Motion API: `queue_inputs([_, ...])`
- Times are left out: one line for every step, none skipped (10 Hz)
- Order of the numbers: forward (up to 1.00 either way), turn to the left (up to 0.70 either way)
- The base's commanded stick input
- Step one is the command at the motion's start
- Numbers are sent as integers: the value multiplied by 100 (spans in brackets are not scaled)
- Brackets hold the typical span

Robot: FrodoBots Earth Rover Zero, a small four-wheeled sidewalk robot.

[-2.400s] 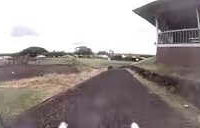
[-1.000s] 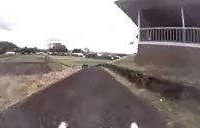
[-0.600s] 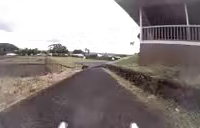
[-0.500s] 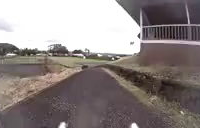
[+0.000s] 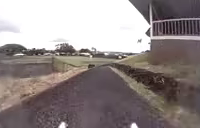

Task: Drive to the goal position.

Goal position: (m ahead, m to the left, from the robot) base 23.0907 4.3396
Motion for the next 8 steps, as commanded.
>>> queue_inputs([85,0])
queue_inputs([85,0])
queue_inputs([85,0])
queue_inputs([85,0])
queue_inputs([85,0])
queue_inputs([85,0])
queue_inputs([85,0])
queue_inputs([85,0])
